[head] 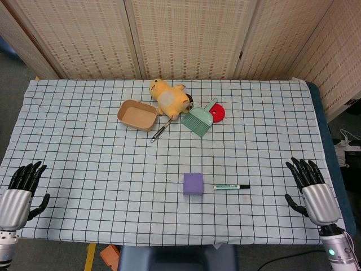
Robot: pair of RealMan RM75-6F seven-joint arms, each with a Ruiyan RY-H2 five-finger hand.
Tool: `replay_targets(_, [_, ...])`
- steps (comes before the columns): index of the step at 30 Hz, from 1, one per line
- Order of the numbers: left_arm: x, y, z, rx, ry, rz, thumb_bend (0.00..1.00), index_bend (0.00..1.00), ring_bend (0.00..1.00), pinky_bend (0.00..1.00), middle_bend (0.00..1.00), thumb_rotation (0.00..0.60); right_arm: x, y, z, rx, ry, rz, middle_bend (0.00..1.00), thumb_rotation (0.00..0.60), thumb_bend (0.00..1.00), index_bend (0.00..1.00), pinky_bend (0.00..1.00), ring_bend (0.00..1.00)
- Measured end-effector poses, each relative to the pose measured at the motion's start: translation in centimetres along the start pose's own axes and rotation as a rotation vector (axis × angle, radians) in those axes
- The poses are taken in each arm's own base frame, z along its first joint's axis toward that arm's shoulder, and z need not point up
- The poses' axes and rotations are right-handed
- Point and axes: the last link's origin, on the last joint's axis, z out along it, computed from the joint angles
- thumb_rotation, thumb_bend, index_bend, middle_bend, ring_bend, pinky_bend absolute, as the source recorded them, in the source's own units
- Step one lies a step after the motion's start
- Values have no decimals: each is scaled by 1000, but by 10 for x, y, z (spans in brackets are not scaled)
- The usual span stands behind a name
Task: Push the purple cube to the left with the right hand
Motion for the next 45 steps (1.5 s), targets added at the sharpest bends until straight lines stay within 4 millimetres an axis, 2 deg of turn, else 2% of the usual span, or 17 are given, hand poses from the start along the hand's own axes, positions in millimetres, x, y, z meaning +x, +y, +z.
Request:
replay_targets(6, [1,2,-1,9,-16,-12,430,0,0,66,0,600,-8,-2,2,-17,-40,-33,0,600,212,4,20,0])
replay_targets(9, [3,2,-2,8,-14,-25,432,0,0,66,0,600,-19,-9,5,-7,-79,-39,44,600,212,69,20,0])
replay_targets(18, [4,0,2,-3,-44,-70,430,0,0,66,0,600,-51,-55,30,93,-171,-141,257,600,212,318,20,3])
replay_targets(25, [6,-3,3,-6,-64,-103,431,0,0,66,0,600,-84,-106,57,138,-226,-197,311,600,212,391,37,39])
replay_targets(28, [7,-4,3,-12,-75,-112,431,0,0,66,0,600,-95,-118,64,134,-237,-195,327,600,212,414,40,50])
replay_targets(34, [9,-5,3,-16,-81,-129,431,0,0,66,0,600,-112,-125,75,104,-249,-220,336,600,212,427,40,58])
replay_targets(45, [11,-7,3,-18,-85,-139,428,0,0,66,0,600,-129,-131,86,82,-273,-240,356,600,212,468,49,75])
